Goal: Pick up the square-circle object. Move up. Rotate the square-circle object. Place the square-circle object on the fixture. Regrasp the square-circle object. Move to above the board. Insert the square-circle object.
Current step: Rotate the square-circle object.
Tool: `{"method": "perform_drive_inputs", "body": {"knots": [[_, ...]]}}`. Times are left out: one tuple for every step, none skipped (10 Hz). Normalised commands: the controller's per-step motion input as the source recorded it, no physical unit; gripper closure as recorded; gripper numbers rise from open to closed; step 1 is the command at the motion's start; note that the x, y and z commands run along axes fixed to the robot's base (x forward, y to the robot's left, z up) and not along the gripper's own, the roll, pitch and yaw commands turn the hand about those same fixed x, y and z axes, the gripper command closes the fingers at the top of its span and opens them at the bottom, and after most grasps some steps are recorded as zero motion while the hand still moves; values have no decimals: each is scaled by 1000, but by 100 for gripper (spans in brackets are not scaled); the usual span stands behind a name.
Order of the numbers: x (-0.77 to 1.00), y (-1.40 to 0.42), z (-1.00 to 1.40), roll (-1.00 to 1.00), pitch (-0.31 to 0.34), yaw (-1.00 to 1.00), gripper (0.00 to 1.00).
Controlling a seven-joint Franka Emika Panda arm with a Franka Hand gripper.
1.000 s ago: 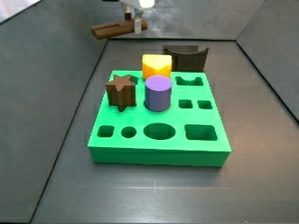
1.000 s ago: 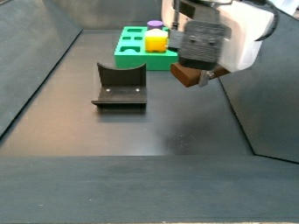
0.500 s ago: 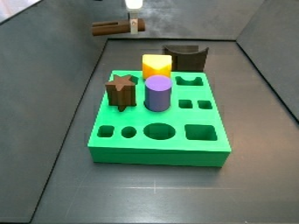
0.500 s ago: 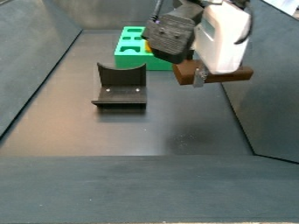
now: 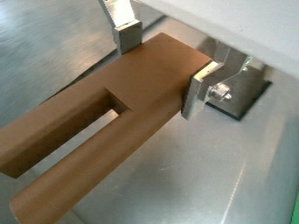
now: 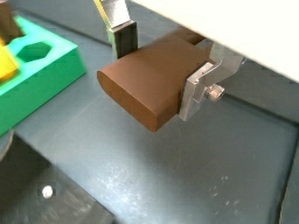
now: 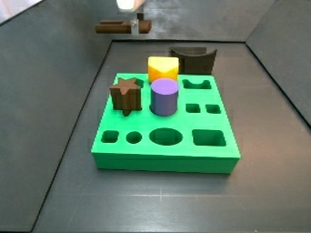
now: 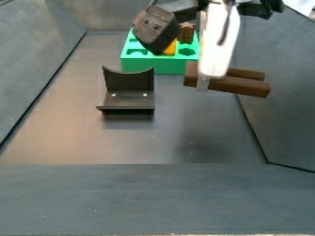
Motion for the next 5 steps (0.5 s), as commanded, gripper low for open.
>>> {"method": "perform_drive_inputs", "body": {"knots": [[39, 22, -22, -13, -16, -1000, 100], [39, 22, -22, -14, -17, -1000, 100], [38, 22, -22, -15, -17, -1000, 100], [38, 22, -22, -16, -18, -1000, 100], [38, 22, -22, -16, -19, -1000, 100]]}}
